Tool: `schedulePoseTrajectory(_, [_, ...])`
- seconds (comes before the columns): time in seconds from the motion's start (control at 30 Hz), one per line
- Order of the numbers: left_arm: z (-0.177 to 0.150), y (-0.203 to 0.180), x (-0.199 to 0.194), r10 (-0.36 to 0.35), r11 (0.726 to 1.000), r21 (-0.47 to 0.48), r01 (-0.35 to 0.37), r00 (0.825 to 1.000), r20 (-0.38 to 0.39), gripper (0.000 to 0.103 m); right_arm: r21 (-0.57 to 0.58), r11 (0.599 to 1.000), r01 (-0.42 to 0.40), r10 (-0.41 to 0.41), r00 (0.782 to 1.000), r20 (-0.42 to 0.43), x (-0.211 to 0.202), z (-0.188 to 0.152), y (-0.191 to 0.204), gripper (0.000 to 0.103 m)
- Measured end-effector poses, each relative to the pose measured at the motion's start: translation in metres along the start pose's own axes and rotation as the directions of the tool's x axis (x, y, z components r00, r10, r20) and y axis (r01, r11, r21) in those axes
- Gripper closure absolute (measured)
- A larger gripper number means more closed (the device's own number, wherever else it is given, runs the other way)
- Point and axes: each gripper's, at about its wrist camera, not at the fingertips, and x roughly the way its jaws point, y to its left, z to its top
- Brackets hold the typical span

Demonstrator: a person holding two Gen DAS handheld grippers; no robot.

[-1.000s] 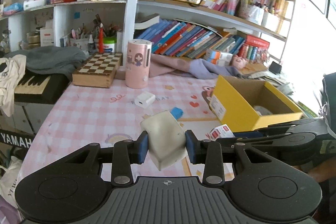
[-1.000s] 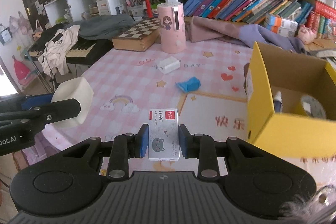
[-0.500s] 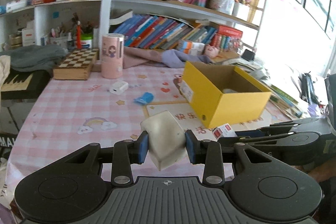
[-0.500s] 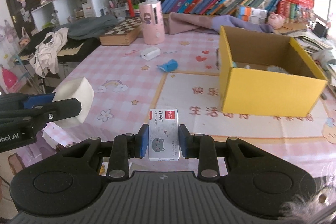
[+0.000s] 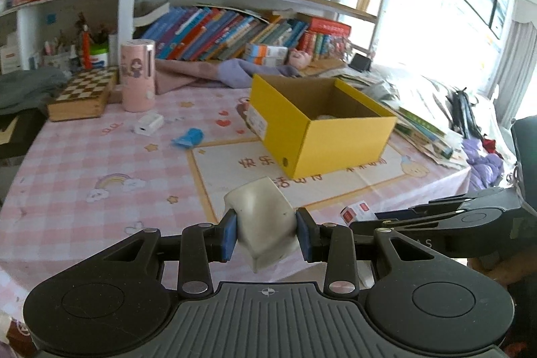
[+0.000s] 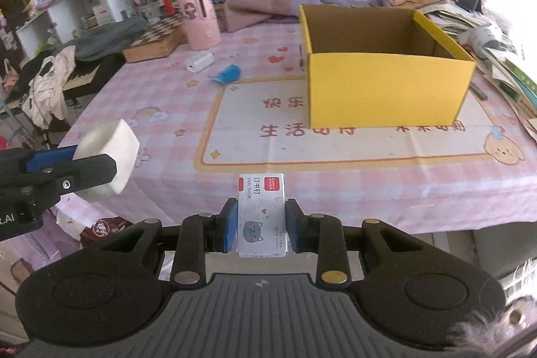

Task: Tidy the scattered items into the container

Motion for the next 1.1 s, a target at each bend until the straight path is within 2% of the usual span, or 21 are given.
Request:
schedulePoseTrajectory(0.17, [-0.002,-0.011,0.012,-0.042,0.999,0.023,0.042,0.998,-0.036,0.068,0.029,0.999,0.027,-0.027,1.0,-0.005,-0.006,-0.008,-0.009,0.075])
schedulePoseTrajectory(0.6, [0.005,-0.039,0.028,-0.124,0.988,0.088,0.127,0.991,-0.046,0.068,0.099,0.991,0.087,-0.089,0.996,0.014,-0.024,-0.014,-0.037,0.075])
schedulePoseTrajectory(1.1, [0.016,-0.062,0.044,-0.169,0.977,0.127,0.172,0.985,-0.039,0.068,0.139,0.982,0.128,-0.134,0.99,0.034,-0.034,-0.012,-0.063,0.075])
